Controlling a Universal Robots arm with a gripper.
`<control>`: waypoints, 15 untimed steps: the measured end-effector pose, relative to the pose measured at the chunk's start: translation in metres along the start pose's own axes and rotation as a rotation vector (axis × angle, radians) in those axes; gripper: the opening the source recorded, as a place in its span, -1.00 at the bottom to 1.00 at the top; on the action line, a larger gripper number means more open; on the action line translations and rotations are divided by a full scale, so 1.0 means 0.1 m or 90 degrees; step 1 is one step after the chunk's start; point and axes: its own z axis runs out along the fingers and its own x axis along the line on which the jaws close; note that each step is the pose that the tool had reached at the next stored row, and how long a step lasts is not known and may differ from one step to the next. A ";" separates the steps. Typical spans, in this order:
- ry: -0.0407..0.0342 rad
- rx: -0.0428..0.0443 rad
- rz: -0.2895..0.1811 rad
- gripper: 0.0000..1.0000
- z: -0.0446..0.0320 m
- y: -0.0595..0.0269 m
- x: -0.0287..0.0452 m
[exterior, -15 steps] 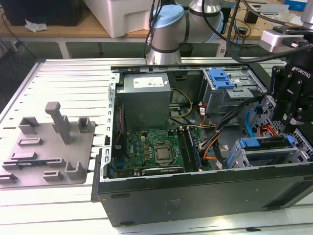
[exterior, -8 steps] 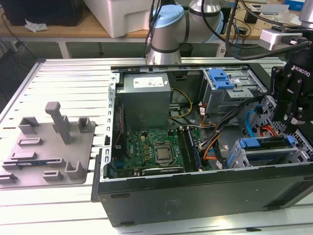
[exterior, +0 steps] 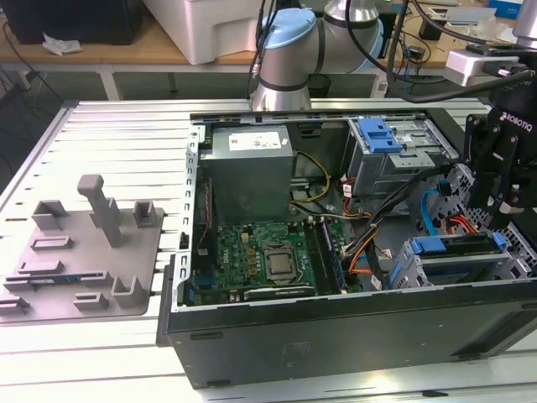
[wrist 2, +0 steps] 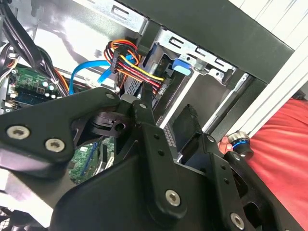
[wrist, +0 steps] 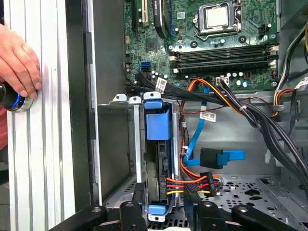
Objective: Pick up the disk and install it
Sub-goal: 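Insert the second disk wire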
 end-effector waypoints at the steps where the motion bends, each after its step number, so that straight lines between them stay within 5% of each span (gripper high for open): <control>1: 0.0003 0.0000 0.000 -0.10 0.000 0.000 0.000; 15: 0.0064 0.0000 0.000 -0.10 0.000 0.000 0.000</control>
